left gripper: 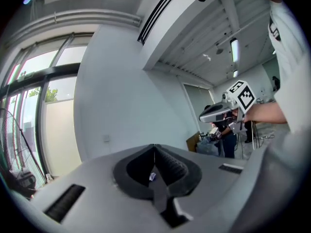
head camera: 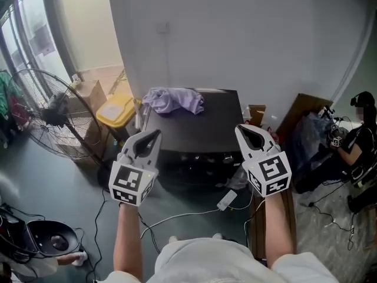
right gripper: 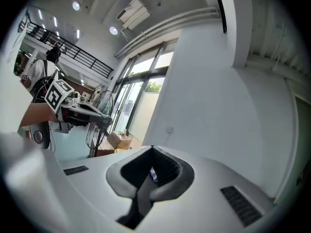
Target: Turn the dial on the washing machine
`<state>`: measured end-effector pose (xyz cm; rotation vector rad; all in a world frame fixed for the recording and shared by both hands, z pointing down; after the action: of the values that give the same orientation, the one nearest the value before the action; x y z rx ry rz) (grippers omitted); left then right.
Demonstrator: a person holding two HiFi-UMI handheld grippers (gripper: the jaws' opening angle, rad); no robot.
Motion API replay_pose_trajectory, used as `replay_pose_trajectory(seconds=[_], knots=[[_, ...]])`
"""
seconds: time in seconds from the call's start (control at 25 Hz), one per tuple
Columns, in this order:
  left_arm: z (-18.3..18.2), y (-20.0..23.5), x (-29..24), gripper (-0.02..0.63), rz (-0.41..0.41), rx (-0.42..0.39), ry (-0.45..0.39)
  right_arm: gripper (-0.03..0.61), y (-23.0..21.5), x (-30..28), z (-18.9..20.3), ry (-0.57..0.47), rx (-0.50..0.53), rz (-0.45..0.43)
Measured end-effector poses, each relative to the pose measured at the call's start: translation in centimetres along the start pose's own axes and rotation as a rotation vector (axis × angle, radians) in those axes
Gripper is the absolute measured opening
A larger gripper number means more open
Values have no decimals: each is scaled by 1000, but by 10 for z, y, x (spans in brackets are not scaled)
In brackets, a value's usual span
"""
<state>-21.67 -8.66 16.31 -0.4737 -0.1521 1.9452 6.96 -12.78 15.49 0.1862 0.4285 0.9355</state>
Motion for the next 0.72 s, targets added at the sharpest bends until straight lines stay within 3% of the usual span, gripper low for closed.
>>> replay_pose_trajectory(seconds=[0.2,0.72], knots=[[-13,6,8,15,-13,-26,-35,15,3,0,-9,-6,23,0],[-11,12,1,15,-6,-27,-25,14,-3,-9,-7,29,60,43]])
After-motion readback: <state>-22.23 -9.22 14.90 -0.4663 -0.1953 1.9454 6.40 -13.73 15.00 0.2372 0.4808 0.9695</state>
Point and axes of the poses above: the fingertips, and each gripper's own axes: x backward along the fingers, y to its left, z out of its underside, the point moved 8 cm from there along x, backward along the fingers, and after that the axes turned 12 degrees about y, right-handed, at the moved point
